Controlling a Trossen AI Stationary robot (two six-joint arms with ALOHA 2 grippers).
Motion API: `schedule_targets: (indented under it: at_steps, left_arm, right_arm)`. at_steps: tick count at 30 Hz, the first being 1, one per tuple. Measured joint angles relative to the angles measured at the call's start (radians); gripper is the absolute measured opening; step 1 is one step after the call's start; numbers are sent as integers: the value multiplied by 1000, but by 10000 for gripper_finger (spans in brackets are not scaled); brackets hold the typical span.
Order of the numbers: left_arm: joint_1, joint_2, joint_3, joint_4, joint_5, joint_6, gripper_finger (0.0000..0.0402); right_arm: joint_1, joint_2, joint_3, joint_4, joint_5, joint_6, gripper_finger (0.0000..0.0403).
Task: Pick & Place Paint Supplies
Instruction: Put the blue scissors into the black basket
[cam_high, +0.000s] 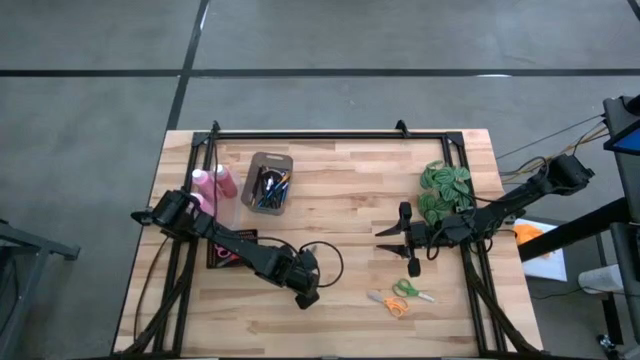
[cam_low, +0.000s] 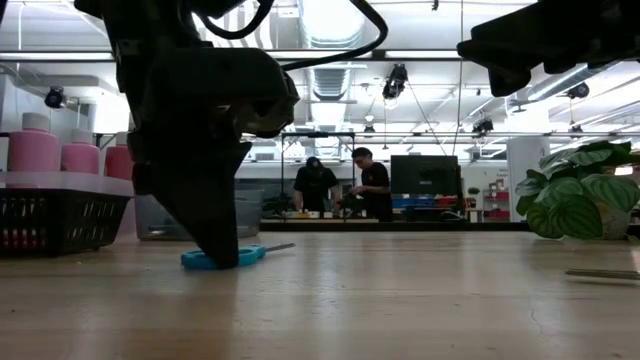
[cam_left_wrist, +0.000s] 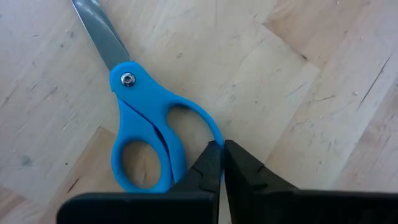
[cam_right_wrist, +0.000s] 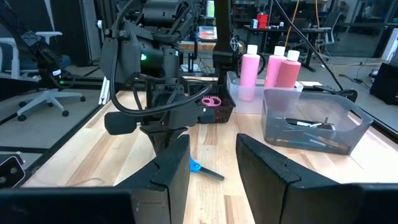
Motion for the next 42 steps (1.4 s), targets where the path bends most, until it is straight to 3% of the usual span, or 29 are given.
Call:
schedule_targets:
  at_steps: [18,30,37,42]
  left_arm:
    - [1,-54,-2,-36,-47,-2,2]
    - [-13,-212,-2,-362,-70,7,2]
    - [-75,-330,-3,-597,-75,13,2]
    - [-151,-442,-29,-672,-80,124,2]
  right_arm:
    - [0,0,0,0,0,0,130]
    - [0,0,0,0,0,-1,130]
    - [0,0,0,0,0,0,130]
    - [0,0,0,0,0,0,130]
